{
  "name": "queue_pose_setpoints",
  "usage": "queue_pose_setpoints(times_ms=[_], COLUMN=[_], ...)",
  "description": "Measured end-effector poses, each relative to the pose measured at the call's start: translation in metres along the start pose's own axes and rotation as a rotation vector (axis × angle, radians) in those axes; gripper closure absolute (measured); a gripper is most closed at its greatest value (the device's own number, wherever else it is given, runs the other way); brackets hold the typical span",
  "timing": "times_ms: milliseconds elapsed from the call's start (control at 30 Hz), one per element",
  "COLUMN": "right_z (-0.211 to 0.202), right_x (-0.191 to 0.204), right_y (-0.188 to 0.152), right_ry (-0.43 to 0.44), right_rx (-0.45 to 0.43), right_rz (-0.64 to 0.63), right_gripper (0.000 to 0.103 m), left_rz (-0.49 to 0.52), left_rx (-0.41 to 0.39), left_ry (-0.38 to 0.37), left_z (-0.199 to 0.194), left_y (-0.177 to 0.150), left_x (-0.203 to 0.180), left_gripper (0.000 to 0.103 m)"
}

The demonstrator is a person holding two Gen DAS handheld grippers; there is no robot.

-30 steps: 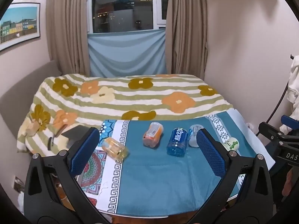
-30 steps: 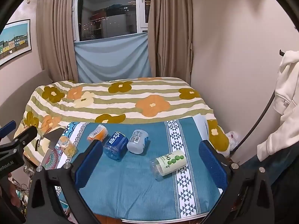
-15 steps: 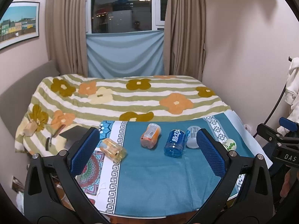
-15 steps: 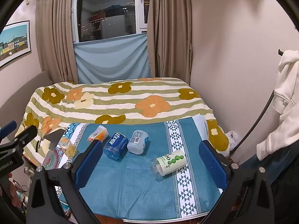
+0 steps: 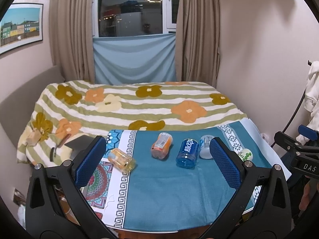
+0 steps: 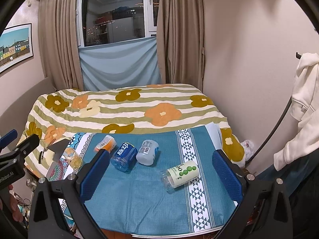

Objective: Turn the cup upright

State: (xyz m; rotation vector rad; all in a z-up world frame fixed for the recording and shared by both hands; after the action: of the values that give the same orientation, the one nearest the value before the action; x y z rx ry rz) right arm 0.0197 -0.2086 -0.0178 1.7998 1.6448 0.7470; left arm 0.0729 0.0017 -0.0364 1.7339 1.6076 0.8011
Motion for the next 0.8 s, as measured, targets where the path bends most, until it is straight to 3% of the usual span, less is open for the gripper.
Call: queue_pose_setpoints(times_ms=[800], right_z=[-0.0018], right_x=[0.0024], right_y=[0.0027], right_ry=[0.003], right_rx=[-0.008], right_rz=[0.007], right_gripper=[0.0], left_rz=[-0.006], left_rx=[-0.013], left_ry=[0.002], left_z=[-0.0039], left_y=[0.0042], left_x=[-0.0015], left_gripper=[0.0])
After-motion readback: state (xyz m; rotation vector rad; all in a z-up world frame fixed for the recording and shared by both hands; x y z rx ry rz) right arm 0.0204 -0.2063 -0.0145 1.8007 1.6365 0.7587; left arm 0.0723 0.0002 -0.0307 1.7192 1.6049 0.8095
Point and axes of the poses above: each gripper's, at about its wrist camera, not at the fingertips, and z roughly the way its jaws point, x to its left, y to its top, the point moved 9 cm from there along z, roughly the way its jaws point, and after that the axes turned 7 degrees about x, right-handed, at the moved point
